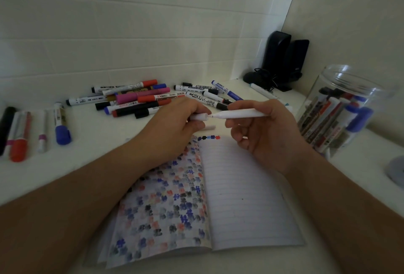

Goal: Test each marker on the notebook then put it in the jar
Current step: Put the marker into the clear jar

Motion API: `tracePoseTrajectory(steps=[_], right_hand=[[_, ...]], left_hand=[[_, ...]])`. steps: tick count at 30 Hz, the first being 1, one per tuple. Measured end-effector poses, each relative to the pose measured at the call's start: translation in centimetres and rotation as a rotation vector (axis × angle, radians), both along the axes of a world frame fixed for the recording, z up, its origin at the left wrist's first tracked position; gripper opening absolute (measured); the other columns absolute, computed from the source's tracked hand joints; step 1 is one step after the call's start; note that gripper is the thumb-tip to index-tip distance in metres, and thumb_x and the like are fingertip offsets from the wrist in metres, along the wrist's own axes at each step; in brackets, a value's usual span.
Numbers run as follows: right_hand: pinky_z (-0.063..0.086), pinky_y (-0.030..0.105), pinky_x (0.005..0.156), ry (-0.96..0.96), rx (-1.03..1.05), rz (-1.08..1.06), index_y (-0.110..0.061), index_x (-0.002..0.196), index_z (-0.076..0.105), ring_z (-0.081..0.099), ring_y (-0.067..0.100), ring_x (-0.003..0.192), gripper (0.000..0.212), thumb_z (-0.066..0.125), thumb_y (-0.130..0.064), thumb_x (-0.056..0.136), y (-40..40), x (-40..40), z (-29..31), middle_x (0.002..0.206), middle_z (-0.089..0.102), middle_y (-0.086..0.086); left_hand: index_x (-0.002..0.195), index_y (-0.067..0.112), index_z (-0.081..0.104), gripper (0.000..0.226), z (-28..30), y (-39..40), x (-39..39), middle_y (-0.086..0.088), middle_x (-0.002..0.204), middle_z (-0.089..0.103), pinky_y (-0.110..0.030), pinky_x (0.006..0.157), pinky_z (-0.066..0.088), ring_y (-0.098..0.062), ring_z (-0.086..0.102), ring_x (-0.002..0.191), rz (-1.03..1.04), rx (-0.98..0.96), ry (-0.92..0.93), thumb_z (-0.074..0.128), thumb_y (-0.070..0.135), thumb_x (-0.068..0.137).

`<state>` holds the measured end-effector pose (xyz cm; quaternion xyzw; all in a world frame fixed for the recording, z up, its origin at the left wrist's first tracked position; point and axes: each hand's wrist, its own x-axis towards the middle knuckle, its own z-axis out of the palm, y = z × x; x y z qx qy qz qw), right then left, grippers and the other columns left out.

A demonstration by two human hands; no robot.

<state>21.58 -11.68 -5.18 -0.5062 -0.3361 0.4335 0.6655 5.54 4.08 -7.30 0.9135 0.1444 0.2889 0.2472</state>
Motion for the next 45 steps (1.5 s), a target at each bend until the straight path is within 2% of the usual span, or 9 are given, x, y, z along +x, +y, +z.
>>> tracePoseTrajectory(steps=[7, 17, 22, 26, 30, 36, 38, 42, 45], right_hand=[[0.036, 0.032, 0.062, 0.014, -0.039, -0.044, -0.009, 0.099, 0.075, 0.054, 0.023, 0.065, 0.042, 0.036, -0.025, 0.097, 0.2, 0.2, -0.3, 0.087, 0.071, 0.018], [0.036, 0.031, 0.059, -0.137, -0.083, -0.192, -0.012, 0.089, 0.062, 0.052, 0.022, 0.060, 0.017, 0.052, -0.016, 0.103, 0.8, -0.8, -0.3, 0.081, 0.072, 0.017], [0.044, 0.033, 0.062, -0.318, -0.019, -0.293, -0.003, 0.096, 0.073, 0.056, 0.023, 0.066, 0.014, 0.066, -0.014, 0.099, 0.7, -0.3, -0.7, 0.077, 0.072, 0.013], [0.047, 0.026, 0.056, -0.213, 0.013, -0.301, 0.008, 0.104, 0.069, 0.059, 0.018, 0.062, 0.019, 0.065, -0.010, 0.099, 1.0, -0.6, -0.7, 0.073, 0.071, 0.012], [0.048, 0.024, 0.056, -0.191, 0.016, -0.288, -0.002, 0.091, 0.072, 0.060, 0.016, 0.061, 0.013, 0.065, -0.009, 0.099, 1.6, -1.2, -0.6, 0.072, 0.071, 0.012], [0.049, 0.020, 0.059, -0.525, 0.037, -0.336, -0.013, 0.090, 0.074, 0.061, 0.006, 0.060, 0.013, 0.068, -0.019, 0.100, 2.1, -3.0, -0.4, 0.067, 0.070, -0.004], [0.049, 0.016, 0.059, -0.563, 0.061, -0.315, -0.019, 0.107, 0.073, 0.064, 0.003, 0.061, 0.010, 0.068, -0.023, 0.100, 2.0, -3.9, -0.2, 0.074, 0.074, -0.011], [0.056, 0.022, 0.068, -0.828, 0.022, -0.186, -0.034, 0.152, 0.043, 0.070, 0.011, 0.073, 0.065, 0.075, -0.033, 0.095, 1.6, -5.3, -1.0, 0.109, 0.072, -0.016], [0.053, 0.019, 0.070, -1.153, 0.025, -0.130, -0.045, 0.151, 0.040, 0.066, 0.010, 0.076, 0.066, 0.073, -0.032, 0.095, 1.4, -5.7, -1.4, 0.112, 0.058, -0.020]], left_hand=[[0.112, 0.027, 0.068, 0.014, -0.1, 0.2, 0.2, 0.023, 0.095, 0.056, -0.003, 0.078, 0.034, 0.009, 0.050, 0.095, 0.002, 0.050, -0.009, 0.063, 0.026, 0.099], [0.113, 0.029, 0.067, 0.025, 0.0, -0.2, 0.2, 0.025, 0.095, 0.053, -0.003, 0.078, 0.032, 0.011, 0.047, 0.091, -0.005, 0.094, -0.018, 0.058, 0.041, 0.093], [0.123, 0.030, 0.070, 0.028, 0.3, -0.1, 0.0, 0.019, 0.105, 0.064, -0.004, 0.082, 0.036, 0.003, 0.053, 0.095, 0.049, 0.048, -0.009, 0.068, 0.031, 0.095], [0.125, 0.030, 0.071, 0.031, 0.5, -0.2, 0.1, 0.014, 0.108, 0.067, -0.003, 0.082, 0.037, 0.001, 0.056, 0.094, 0.098, -0.007, -0.042, 0.071, 0.026, 0.094], [0.119, 0.028, 0.072, 0.028, 0.3, 0.0, 0.0, 0.020, 0.102, 0.062, -0.002, 0.081, 0.038, 0.007, 0.055, 0.094, 0.119, -0.057, -0.057, 0.074, 0.021, 0.092], [0.104, 0.040, 0.062, 0.021, 0.9, -1.1, -0.5, 0.017, 0.091, 0.064, -0.016, 0.068, 0.044, 0.003, 0.058, 0.081, 0.049, -0.002, 0.096, 0.075, 0.028, 0.091], [0.104, 0.044, 0.061, 0.019, 1.2, -1.6, -0.6, 0.018, 0.090, 0.065, -0.014, 0.068, 0.045, 0.004, 0.059, 0.082, 0.026, -0.007, 0.086, 0.071, 0.031, 0.094], [0.110, 0.033, 0.065, 0.016, 2.9, -0.1, -2.1, 0.013, 0.092, 0.067, -0.028, 0.076, 0.053, 0.000, 0.062, 0.082, 0.173, -0.078, 0.030, 0.070, 0.030, 0.095], [0.134, 0.042, 0.046, 0.052, 4.7, 1.8, -5.3, 0.007, 0.090, 0.068, -0.033, 0.075, 0.055, -0.008, 0.067, 0.080, 0.299, -0.156, 0.038, 0.073, 0.027, 0.092]])
